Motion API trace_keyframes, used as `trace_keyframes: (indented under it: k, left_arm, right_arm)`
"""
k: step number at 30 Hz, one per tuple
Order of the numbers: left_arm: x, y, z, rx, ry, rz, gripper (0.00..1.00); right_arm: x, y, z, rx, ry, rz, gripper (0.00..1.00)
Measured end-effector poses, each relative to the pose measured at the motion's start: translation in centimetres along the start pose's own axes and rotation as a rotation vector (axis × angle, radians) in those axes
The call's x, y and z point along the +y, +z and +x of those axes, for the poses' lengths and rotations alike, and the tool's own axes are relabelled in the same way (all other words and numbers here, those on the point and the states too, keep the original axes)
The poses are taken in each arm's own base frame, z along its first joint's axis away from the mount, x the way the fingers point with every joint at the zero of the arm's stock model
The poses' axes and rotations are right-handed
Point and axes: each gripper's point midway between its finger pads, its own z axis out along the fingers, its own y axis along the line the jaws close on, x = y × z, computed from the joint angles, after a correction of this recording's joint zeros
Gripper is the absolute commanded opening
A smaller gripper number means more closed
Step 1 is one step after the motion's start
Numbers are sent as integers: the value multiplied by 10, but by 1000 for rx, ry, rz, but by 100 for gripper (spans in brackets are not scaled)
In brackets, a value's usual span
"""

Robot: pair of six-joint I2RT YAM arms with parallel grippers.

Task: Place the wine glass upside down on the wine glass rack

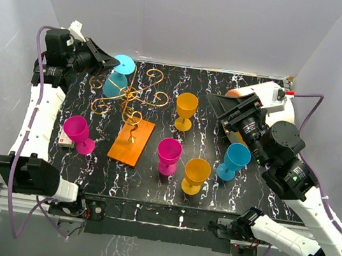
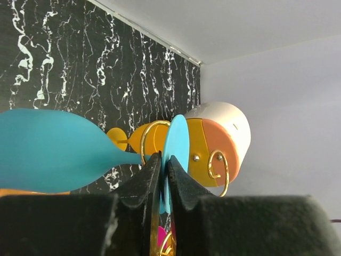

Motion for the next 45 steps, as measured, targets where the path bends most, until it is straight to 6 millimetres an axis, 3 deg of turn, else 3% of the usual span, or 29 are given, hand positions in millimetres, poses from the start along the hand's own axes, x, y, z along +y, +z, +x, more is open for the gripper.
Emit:
trace_keyframes:
  k: [19, 24, 29, 34, 40, 45]
  left_arm:
    - [11, -16, -8, -35, 113, -122, 19]
    - [11, -19, -11, -45, 135, -135, 27]
    - [15, -23, -10, -49, 161, -156, 35]
    - [13, -42, -9, -74, 233, -186, 43]
    - [-19, -78, -11, -118, 384, -166, 52]
    - [-61, -104, 13, -120, 541, -69, 60]
  right_arm:
    - [-5, 0, 0, -5, -3, 24, 59]
    - [-8, 0, -1, -12, -1, 37, 59]
    - [-27, -2, 6, -8, -14, 90, 61]
    - [-51, 7, 22, 32, -59, 169, 64]
    - [-83, 37, 54, 154, -197, 303, 64]
    - [-115, 71, 83, 272, -326, 430, 64]
